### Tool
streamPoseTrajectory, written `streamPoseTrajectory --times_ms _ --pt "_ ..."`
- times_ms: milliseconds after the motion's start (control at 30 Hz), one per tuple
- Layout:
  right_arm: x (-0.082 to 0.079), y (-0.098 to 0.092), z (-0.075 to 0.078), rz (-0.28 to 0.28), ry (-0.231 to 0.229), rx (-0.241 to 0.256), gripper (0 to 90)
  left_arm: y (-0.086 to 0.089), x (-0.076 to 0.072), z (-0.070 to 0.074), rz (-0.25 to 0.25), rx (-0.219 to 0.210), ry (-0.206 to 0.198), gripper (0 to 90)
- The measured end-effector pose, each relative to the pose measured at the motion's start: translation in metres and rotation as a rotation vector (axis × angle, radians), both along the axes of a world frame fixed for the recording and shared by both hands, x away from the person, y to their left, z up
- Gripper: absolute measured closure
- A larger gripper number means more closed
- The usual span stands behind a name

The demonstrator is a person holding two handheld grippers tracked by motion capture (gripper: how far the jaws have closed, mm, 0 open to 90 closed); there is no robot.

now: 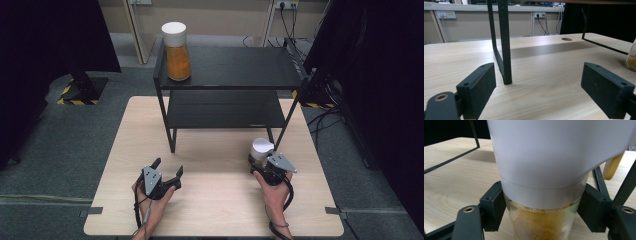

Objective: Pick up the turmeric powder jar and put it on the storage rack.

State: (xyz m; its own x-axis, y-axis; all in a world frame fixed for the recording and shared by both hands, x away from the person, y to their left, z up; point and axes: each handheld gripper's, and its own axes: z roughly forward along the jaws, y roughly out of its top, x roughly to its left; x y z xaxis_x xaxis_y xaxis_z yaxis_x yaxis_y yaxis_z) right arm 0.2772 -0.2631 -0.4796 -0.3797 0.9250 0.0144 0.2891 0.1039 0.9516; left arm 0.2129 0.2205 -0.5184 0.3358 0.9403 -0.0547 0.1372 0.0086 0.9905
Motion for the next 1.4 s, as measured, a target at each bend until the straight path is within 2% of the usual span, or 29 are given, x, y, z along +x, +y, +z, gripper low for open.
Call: streamPoseTrajectory --times_ms 267,600,800,1400 --pt "-0.006 0.0 0.002 -0.015 -0.008 0.009 30.9 0.0 0.0 0.0 0.0 0.0 0.0 12.2" --pt "-0.032 -0.006 0.018 0.006 -0.086 0.011 30.9 -0.001 -0.001 0.0 0.002 0.006 -0.003 12.2" --pt "-0.043 -0.008 0.031 0.007 -0.137 0.03 30.9 -0.001 -0.001 0.0 0.003 0.004 -0.002 12.2" --pt "-0.051 -0.007 0.066 0.016 -0.246 0.061 30.9 -0.001 -0.001 0.0 0.006 0.005 -0.005 12.1"
